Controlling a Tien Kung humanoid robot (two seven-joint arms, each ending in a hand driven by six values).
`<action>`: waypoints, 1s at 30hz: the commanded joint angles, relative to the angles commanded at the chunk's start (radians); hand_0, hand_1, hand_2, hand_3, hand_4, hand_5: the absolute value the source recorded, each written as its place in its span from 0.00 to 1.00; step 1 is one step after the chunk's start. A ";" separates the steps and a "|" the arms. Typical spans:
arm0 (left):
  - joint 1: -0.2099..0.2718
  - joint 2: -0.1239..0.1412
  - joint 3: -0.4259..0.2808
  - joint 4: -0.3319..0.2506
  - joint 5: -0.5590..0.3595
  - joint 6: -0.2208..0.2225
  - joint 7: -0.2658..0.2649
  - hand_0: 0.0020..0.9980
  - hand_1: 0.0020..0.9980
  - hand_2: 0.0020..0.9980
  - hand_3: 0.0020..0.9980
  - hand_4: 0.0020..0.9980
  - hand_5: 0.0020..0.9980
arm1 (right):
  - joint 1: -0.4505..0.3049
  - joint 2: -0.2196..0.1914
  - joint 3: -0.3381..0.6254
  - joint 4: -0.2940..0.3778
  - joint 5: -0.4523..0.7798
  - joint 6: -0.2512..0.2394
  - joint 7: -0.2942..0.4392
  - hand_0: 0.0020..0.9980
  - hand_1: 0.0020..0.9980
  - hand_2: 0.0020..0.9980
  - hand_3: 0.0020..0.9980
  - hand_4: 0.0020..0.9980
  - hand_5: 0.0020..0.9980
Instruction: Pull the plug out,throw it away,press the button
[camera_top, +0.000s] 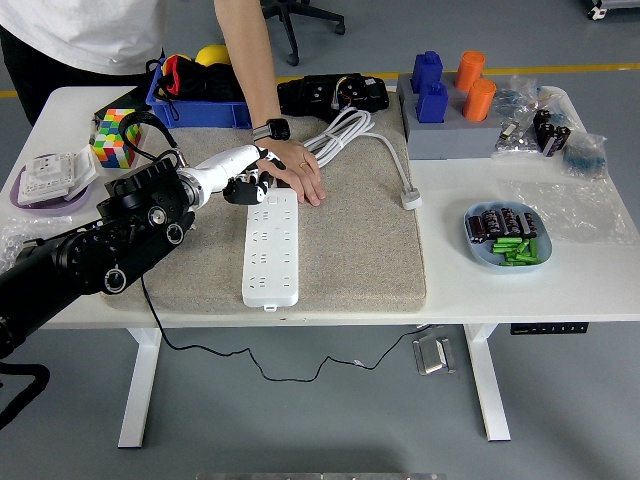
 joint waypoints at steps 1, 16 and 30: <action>0.018 0.005 -0.038 -0.021 0.017 0.007 -0.009 0.07 0.01 0.15 0.76 0.04 0.00 | 0.000 0.001 0.001 0.000 0.000 0.000 0.000 0.77 0.73 0.72 0.71 0.89 0.66; 0.312 0.042 -0.483 -0.240 0.136 -0.027 -0.007 0.79 0.82 0.78 0.87 0.78 0.03 | -0.002 0.006 0.008 0.001 -0.005 0.000 0.000 0.77 0.73 0.72 0.71 0.89 0.66; 0.452 0.009 -0.686 -0.241 0.179 -0.029 -0.017 1.00 1.00 1.00 1.00 0.99 0.88 | 0.000 0.009 0.015 0.000 -0.007 0.000 0.000 0.77 0.73 0.72 0.71 0.89 0.66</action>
